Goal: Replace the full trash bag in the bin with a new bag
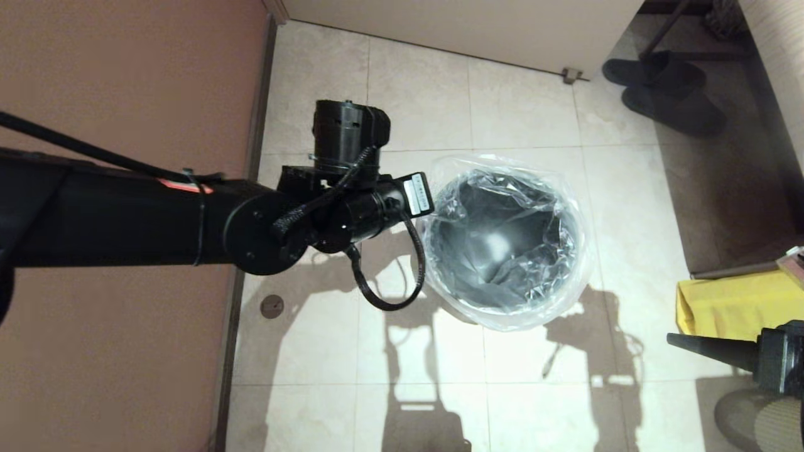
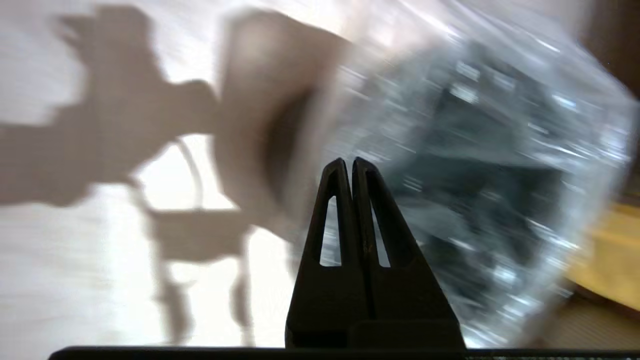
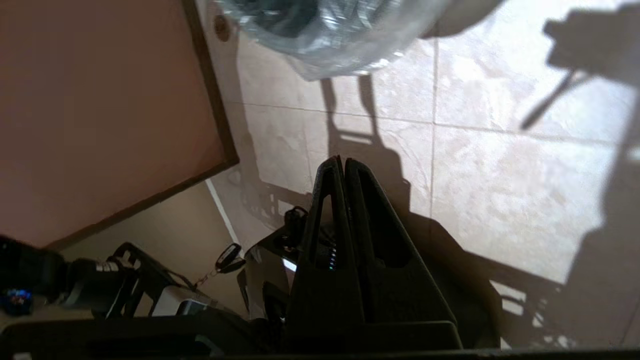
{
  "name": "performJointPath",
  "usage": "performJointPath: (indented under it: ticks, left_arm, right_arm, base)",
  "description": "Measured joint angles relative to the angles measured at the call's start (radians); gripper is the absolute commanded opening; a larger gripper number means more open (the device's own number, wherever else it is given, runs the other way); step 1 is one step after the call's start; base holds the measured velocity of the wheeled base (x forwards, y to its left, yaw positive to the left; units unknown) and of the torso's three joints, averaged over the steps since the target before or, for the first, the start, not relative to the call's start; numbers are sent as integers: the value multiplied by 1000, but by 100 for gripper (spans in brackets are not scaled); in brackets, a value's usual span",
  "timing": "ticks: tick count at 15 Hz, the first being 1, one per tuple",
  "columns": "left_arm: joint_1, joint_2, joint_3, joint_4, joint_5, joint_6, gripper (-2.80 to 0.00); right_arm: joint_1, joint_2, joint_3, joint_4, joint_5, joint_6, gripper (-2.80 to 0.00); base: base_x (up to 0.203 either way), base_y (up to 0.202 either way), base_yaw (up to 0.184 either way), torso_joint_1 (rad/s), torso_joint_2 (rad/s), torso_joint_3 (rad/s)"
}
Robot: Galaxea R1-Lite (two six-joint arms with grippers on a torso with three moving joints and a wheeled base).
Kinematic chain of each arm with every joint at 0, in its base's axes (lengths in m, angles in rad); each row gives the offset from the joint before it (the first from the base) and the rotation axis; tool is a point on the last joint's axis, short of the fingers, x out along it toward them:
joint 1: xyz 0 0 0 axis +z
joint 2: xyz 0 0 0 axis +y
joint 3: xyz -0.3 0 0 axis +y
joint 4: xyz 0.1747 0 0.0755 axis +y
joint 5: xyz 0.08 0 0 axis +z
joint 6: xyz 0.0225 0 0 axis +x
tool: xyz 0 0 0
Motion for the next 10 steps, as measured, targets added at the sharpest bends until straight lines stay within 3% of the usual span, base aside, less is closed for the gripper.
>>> performJointPath:
  ticks: [2,4,10]
  left_arm:
    - [27,-57,51,-2,61,56,-280]
    - [44,-127,139,-2,93,67,-280]
    - [116,-298,309,-14,100,65,-280]
  right_arm:
    - [43,-51,-3,-1,0,-2,-280]
    - [56,-75,-20,-9,-8,-4,-280]
    - [59,-156,-32,-8,-30,1,-280]
  base:
    - [0,0,0,0,0,0]
    - [0,0,0,0,0,0]
    - [0,0,0,0,0,0]
